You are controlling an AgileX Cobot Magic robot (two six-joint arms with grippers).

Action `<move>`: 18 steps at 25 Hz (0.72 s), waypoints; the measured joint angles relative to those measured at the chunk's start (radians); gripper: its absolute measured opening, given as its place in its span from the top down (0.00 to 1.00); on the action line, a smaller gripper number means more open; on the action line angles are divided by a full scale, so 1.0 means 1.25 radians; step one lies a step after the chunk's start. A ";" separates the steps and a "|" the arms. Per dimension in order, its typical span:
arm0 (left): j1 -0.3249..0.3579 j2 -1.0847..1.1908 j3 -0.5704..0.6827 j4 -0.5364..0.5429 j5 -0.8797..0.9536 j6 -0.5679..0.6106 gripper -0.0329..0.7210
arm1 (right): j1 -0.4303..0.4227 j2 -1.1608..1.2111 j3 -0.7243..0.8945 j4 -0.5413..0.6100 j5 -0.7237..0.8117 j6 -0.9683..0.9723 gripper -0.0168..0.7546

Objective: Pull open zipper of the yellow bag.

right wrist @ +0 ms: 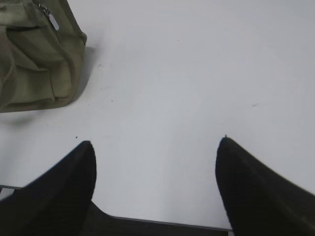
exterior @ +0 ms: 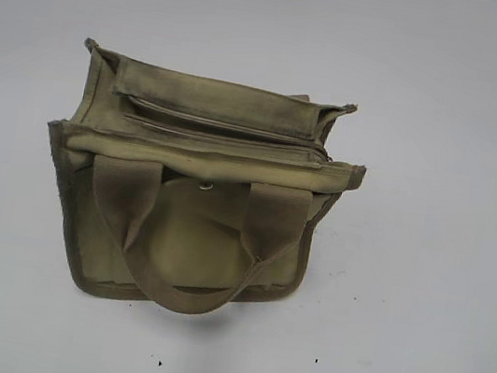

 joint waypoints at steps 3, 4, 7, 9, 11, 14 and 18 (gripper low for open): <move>0.019 0.000 0.000 0.000 0.000 0.000 0.35 | 0.000 -0.009 0.000 0.007 0.000 0.000 0.22; 0.019 0.000 0.000 0.000 0.000 0.000 0.35 | 0.000 -0.009 0.000 0.009 0.000 0.000 0.22; 0.019 0.000 0.000 0.000 -0.001 0.000 0.36 | -0.001 -0.009 0.000 0.010 -0.001 0.000 0.22; 0.019 0.000 0.000 0.000 -0.001 0.000 0.37 | -0.001 -0.009 0.000 0.011 -0.001 0.000 0.22; 0.018 0.000 0.000 0.000 -0.001 0.000 0.38 | -0.001 -0.009 0.000 0.012 -0.001 0.000 0.22; 0.006 0.000 0.000 0.000 -0.001 0.000 0.38 | -0.001 -0.009 0.000 0.012 -0.001 0.000 0.22; -0.012 0.000 0.000 0.000 -0.001 -0.001 0.38 | -0.001 -0.009 0.000 0.012 -0.001 0.000 0.22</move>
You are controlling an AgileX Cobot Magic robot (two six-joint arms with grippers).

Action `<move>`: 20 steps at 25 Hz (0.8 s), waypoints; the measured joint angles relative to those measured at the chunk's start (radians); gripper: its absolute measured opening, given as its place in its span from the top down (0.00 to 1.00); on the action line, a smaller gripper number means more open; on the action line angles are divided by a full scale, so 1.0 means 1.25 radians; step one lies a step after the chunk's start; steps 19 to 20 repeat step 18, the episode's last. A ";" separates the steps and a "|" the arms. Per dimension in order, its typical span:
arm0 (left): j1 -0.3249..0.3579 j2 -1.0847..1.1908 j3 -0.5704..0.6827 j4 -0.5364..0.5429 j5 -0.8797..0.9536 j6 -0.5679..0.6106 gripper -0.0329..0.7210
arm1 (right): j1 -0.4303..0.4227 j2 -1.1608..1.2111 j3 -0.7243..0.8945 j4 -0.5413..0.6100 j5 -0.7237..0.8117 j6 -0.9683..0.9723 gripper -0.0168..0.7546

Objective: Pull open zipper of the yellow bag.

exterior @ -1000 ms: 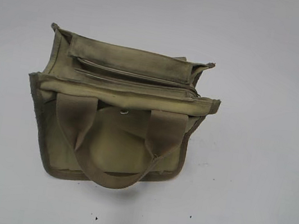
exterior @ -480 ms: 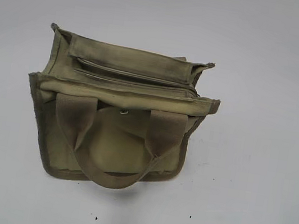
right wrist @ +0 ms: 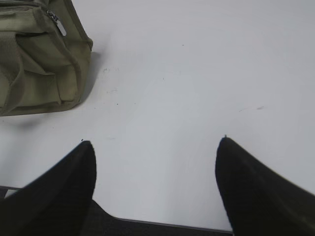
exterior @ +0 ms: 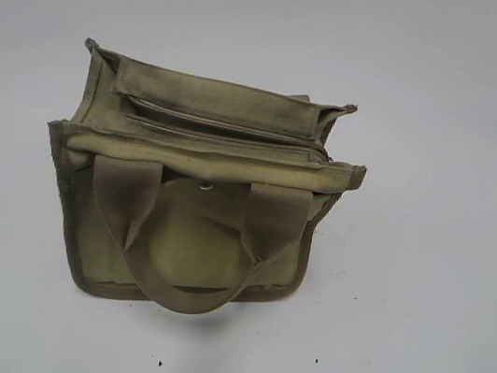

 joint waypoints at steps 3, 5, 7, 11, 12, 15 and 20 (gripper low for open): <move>0.000 0.000 0.000 0.000 0.000 0.000 0.38 | 0.000 0.000 0.000 0.000 0.000 0.000 0.22; 0.000 0.000 0.000 0.000 0.000 0.000 0.38 | 0.000 0.000 0.000 0.000 0.000 0.000 0.22; 0.000 0.000 0.000 0.000 0.000 0.000 0.38 | 0.000 0.000 0.000 0.000 0.000 0.000 0.22; 0.000 0.000 0.000 0.000 0.000 0.000 0.38 | 0.000 0.000 0.000 0.000 0.000 0.000 0.22; 0.000 0.000 0.000 0.000 0.000 0.000 0.38 | 0.000 0.000 0.000 0.000 0.000 0.000 0.22; 0.000 0.000 0.000 0.000 0.000 0.000 0.38 | 0.000 0.000 0.000 0.000 0.000 0.000 0.22; 0.000 0.000 0.000 0.000 0.000 0.000 0.38 | 0.000 0.000 0.000 0.000 0.000 0.000 0.22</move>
